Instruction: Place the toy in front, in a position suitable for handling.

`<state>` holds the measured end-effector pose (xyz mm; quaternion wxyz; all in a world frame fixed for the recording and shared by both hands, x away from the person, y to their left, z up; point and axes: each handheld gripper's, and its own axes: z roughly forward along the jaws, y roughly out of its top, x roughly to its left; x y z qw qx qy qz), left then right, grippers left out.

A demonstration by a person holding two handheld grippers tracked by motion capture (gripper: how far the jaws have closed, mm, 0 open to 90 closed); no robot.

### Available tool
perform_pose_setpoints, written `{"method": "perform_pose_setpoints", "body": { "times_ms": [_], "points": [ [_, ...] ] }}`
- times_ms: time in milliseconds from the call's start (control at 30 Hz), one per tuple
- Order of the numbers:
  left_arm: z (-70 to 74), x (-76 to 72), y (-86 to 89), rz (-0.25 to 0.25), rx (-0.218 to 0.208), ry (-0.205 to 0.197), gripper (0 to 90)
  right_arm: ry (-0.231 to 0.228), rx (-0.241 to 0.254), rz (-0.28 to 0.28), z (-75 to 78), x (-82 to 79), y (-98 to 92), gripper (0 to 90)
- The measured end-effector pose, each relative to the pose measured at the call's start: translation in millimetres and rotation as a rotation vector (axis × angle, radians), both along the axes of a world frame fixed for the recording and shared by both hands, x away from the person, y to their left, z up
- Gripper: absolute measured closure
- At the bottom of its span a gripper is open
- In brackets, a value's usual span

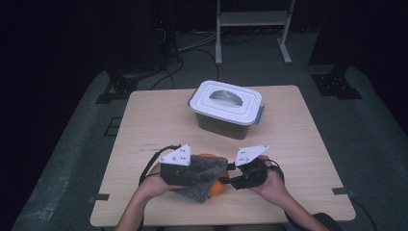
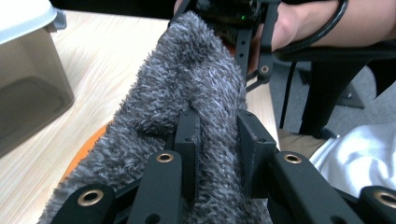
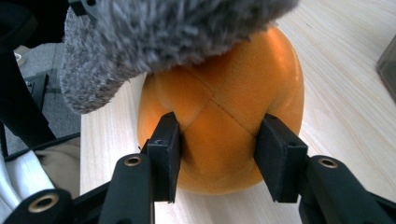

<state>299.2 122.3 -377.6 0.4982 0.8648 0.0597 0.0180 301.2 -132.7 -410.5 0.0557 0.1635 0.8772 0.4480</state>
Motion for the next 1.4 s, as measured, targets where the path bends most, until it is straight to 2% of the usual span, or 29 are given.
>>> {"method": "perform_pose_setpoints", "body": {
  "times_ms": [133,200,267,333,367,433,567,633,700,800,967,1033,1167,1200,1267,1300,1333,1400],
  "points": [
    [-3.6,5.7,9.4,0.041,0.017,0.006,72.4,-0.002,-0.006,0.004,-1.7,1.0,-2.7,52.7],
    [-7.3,11.8,20.3,0.088,0.032,0.016,72.3,-0.001,-0.008,0.003,-2.3,1.4,-3.7,52.7],
    [-13.8,17.7,29.9,0.121,0.016,0.051,72.2,0.004,-0.007,0.001,-2.9,2.0,-4.6,52.6],
    [-19.7,21.3,35.5,0.129,-0.007,0.081,72.3,0.009,-0.004,0.001,-3.3,2.8,-5.1,50.9],
    [-21.6,22.4,36.9,0.126,-0.019,0.093,72.2,0.013,-0.002,0.002,-3.5,3.4,-5.1,49.0],
    [-21.8,21.3,35.2,0.119,-0.014,0.095,72.3,0.029,0.008,0.010,-2.6,4.6,-5.7,41.3],
    [-21.5,19.4,30.6,0.100,-0.007,0.099,72.2,0.096,0.024,0.013,-2.8,7.7,-5.1,25.7],
    [-22.6,16.1,24.2,0.062,-0.006,0.109,72.2,0.095,0.013,0.008,-3.8,7.6,-2.6,22.2],
    [-22.8,13.5,19.5,0.025,0.001,0.114,72.1,0.081,-0.008,-0.001,-5.0,6.9,-0.1,21.4],
    [-22.7,11.7,14.6,0.010,0.005,0.115,71.8,0.085,-0.016,-0.008,-6.1,8.0,0.7,23.5],
    [-19.0,13.0,15.6,0.019,-0.020,0.114,71.8,0.061,-0.015,-0.004,-6.9,7.4,-2.4,38.6],
    [-11.8,14.4,20.4,0.051,-0.061,0.097,71.8,0.047,-0.019,0.008,-6.1,6.8,-2.5,40.9],
    [-9.2,18.0,29.1,0.109,-0.045,0.080,71.7,0.012,-0.040,0.032,-5.0,5.4,-3.8,41.5],
    [-11.4,18.9,30.3,0.117,-0.030,0.084,71.8,0.014,-0.041,0.031,-5.1,5.7,-4.4,41.2],
    [-19.5,20.0,29.5,0.100,-0.024,0.126,71.8,0.035,-0.035,0.023,-5.6,8.1,-5.6,37.1],
    [-19.5,20.0,29.5,0.100,-0.024,0.126,71.7,0.063,-0.021,0.023,-5.7,10.2,-6.5,34.2],
    [-26.0,20.1,25.4,0.084,-0.019,0.146,71.7,0.108,-0.009,0.025,-5.8,13.6,-7.3,31.2],
    [-24.7,19.7,23.6,0.072,-0.011,0.143,71.7,0.130,-0.002,0.024,-5.5,16.1,-9.6,28.3]
  ]
}}
